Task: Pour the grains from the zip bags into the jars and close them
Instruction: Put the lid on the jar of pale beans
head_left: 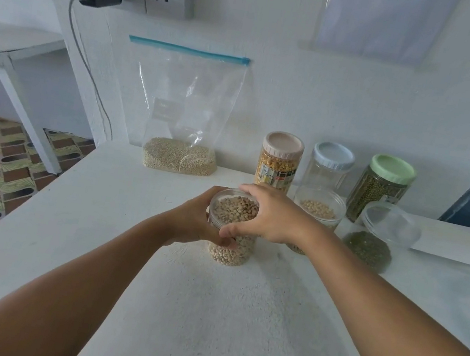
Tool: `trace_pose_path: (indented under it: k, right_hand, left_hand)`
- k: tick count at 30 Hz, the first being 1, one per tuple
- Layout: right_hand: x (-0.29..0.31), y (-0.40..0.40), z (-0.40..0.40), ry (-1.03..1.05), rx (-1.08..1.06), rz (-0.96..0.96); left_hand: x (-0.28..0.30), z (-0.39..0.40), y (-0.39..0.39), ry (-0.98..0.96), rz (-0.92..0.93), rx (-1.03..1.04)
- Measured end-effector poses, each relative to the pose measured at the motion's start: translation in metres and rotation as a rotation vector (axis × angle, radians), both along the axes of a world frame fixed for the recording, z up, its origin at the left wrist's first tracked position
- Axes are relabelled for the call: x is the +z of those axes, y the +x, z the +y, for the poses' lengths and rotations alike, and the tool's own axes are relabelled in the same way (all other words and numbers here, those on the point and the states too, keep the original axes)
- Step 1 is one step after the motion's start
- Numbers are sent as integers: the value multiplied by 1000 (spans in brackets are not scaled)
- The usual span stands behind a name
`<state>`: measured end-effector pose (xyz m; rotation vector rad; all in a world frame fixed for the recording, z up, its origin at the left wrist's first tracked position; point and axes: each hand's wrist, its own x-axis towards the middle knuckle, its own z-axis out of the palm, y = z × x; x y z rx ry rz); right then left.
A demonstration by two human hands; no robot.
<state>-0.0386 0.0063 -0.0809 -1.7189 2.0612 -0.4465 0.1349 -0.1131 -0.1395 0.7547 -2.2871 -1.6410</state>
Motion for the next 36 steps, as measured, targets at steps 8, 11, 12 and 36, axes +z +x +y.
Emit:
trace_pose_path:
  k: [8,11,12,36]
  right_hand:
    - [-7,2,2,-23,-26,40]
    - [-2,-3,4,44,-14,-19]
    - [-1,-4,4,41,-19,-30]
    - [-17,-6,10,30,-167,-38]
  left_hand:
    - [-1,-1,-1,-13,-1,-7]
    - [0,0,-2,-6,-10,-10]
    - [0,0,-2,-7,-9,-9]
    - [-5,2,-5,-16,-4,19]
